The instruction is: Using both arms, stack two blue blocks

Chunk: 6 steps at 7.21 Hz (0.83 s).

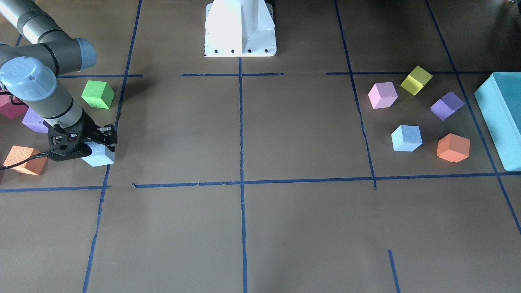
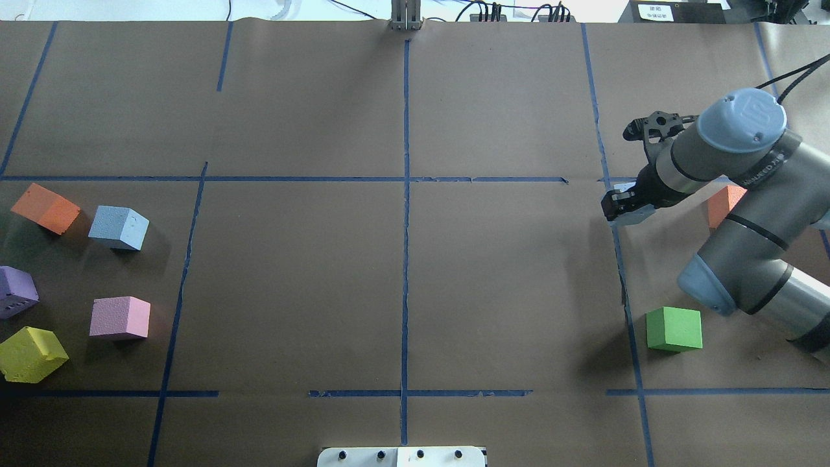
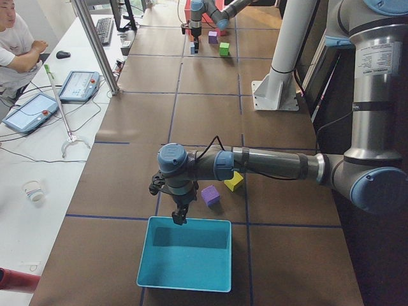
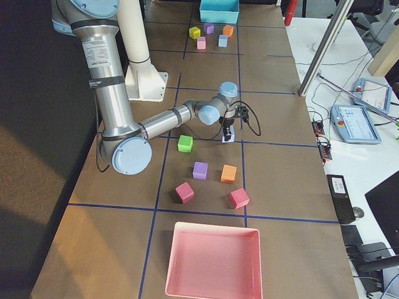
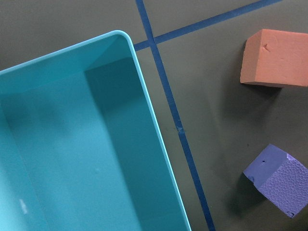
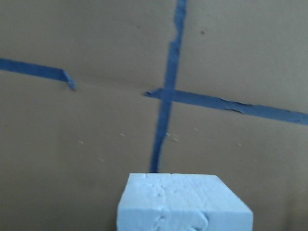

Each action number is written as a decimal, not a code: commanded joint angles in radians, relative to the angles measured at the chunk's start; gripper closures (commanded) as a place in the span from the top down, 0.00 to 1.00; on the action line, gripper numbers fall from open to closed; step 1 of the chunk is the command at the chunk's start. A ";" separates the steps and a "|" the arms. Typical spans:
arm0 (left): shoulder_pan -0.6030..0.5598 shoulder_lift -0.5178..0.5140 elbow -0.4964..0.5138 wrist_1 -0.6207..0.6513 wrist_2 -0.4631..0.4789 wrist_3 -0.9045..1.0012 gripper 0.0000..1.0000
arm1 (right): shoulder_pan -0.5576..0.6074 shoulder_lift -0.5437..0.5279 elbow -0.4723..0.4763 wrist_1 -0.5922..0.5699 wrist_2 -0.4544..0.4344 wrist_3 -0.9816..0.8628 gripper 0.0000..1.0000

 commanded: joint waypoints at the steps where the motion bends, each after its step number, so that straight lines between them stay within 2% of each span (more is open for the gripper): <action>1: 0.000 0.000 -0.004 -0.001 -0.002 0.000 1.00 | -0.124 0.325 -0.118 -0.154 -0.078 0.232 0.01; 3: 0.000 -0.001 -0.004 -0.001 -0.002 0.000 1.00 | -0.217 0.579 -0.337 -0.153 -0.146 0.446 0.01; 4: 0.000 0.000 -0.004 -0.001 -0.002 0.000 1.00 | -0.254 0.661 -0.429 -0.152 -0.186 0.491 0.01; 6: 0.000 0.000 0.000 0.000 0.000 0.000 1.00 | -0.287 0.669 -0.455 -0.144 -0.212 0.493 0.05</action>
